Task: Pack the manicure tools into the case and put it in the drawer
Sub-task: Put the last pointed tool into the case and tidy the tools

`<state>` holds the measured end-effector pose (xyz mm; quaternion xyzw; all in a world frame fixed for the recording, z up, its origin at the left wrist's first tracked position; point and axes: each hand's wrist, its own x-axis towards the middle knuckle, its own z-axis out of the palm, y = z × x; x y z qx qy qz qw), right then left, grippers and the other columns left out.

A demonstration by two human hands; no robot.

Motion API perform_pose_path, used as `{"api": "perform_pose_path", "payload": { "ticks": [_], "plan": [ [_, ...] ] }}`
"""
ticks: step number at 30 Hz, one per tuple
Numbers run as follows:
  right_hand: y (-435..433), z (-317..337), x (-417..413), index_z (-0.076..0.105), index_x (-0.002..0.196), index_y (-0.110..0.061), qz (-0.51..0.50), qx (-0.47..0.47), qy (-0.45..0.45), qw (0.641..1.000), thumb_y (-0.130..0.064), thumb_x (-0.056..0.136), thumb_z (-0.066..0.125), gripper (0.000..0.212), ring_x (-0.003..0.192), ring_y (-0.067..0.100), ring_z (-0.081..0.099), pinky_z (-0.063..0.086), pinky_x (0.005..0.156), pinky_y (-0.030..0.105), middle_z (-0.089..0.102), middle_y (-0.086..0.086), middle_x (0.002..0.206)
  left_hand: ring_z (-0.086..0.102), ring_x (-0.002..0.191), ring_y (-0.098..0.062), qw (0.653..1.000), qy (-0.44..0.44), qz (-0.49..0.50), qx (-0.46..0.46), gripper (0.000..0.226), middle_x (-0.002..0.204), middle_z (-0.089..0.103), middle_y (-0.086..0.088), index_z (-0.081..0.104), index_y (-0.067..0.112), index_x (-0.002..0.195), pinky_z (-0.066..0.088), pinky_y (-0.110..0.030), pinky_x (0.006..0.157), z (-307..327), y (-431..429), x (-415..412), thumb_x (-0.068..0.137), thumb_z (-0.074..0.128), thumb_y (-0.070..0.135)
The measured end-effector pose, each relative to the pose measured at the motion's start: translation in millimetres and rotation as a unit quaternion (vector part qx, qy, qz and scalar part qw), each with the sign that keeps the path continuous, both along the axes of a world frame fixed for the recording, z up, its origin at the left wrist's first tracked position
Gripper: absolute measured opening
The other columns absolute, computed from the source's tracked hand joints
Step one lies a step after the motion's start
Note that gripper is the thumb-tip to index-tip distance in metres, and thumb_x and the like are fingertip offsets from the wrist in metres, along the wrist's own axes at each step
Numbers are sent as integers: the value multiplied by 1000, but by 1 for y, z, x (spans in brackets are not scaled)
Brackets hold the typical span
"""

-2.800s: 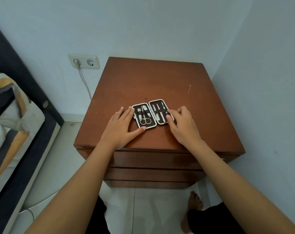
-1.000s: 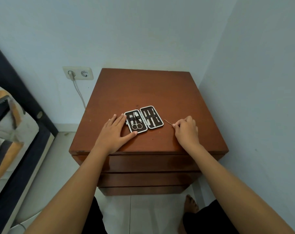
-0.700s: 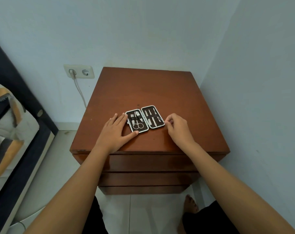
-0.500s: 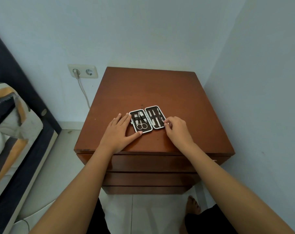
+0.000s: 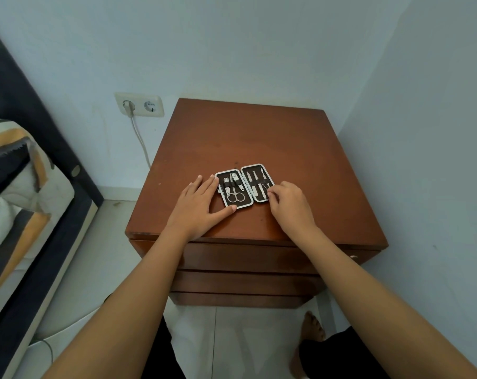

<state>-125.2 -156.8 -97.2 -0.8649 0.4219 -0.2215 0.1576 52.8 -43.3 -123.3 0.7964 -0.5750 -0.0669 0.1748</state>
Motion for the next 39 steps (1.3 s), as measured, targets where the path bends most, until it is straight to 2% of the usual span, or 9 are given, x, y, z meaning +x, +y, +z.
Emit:
{"api": "perform_pose_path", "payload": {
  "ticks": [6,11,14,17,19,25,32,36,39],
  "plan": [
    [-1,1,3,67,93,-4,-2,-7,19,1000,-12,93,44,24,89,26,52,34,64,29,56,11,86,5,146,-17,1000,6,-2,-2,88,158,16,4,17,21,149,5,-36,116,-1,0,1,81,35,73],
    [-4,-1,9,67,89,-5,0,-13,31,999,-16,94,44,25,89,24,50,33,60,29,42,0,79,4,146,-17,1000,1,-5,4,95,158,16,4,18,21,149,4,-36,116,-1,-1,2,74,25,78],
    [-4,-4,4,66,102,-11,13,-17,53,998,-25,95,44,26,92,23,48,37,60,30,43,2,86,4,146,-17,1000,-1,-4,0,95,158,16,4,18,20,149,4,-35,116,-1,-1,1,74,24,78],
    [0,-7,-8,55,125,-16,38,-26,59,997,-31,96,43,35,94,20,45,40,60,32,43,2,93,4,146,-17,1000,1,-2,-1,97,158,16,4,18,20,149,4,-35,116,-1,-1,1,71,22,79],
    [5,-10,-17,49,131,-15,52,-35,43,997,-31,96,43,39,92,16,44,40,60,29,42,0,94,4,146,-17,1000,3,-2,0,97,158,16,4,18,20,149,4,-35,116,-1,0,0,72,22,79],
    [9,-16,-26,53,128,-11,69,-58,44,995,-27,96,43,37,88,16,46,36,59,27,49,5,95,5,146,-17,1000,2,-3,-2,92,158,16,3,18,20,149,4,-36,116,0,-1,0,76,28,75],
    [2,-10,-11,50,128,-19,48,-45,92,994,-32,97,37,35,93,18,45,36,58,30,46,3,99,5,146,-17,1000,16,2,-7,90,158,17,4,19,21,149,4,-35,116,1,-1,0,79,37,74],
    [-3,-4,-16,47,130,-17,16,36,-10,999,-26,95,43,36,88,15,47,41,69,30,45,3,104,8,145,-15,998,55,12,-14,88,157,20,6,23,22,148,8,-37,115,2,-2,0,78,49,70],
    [-14,-1,-14,62,107,-12,-32,96,-46,994,-21,91,52,22,86,16,51,43,77,30,49,2,97,13,144,-13,994,102,32,-25,91,154,26,8,27,24,146,13,-39,114,6,-6,3,72,60,67]
  ]
}}
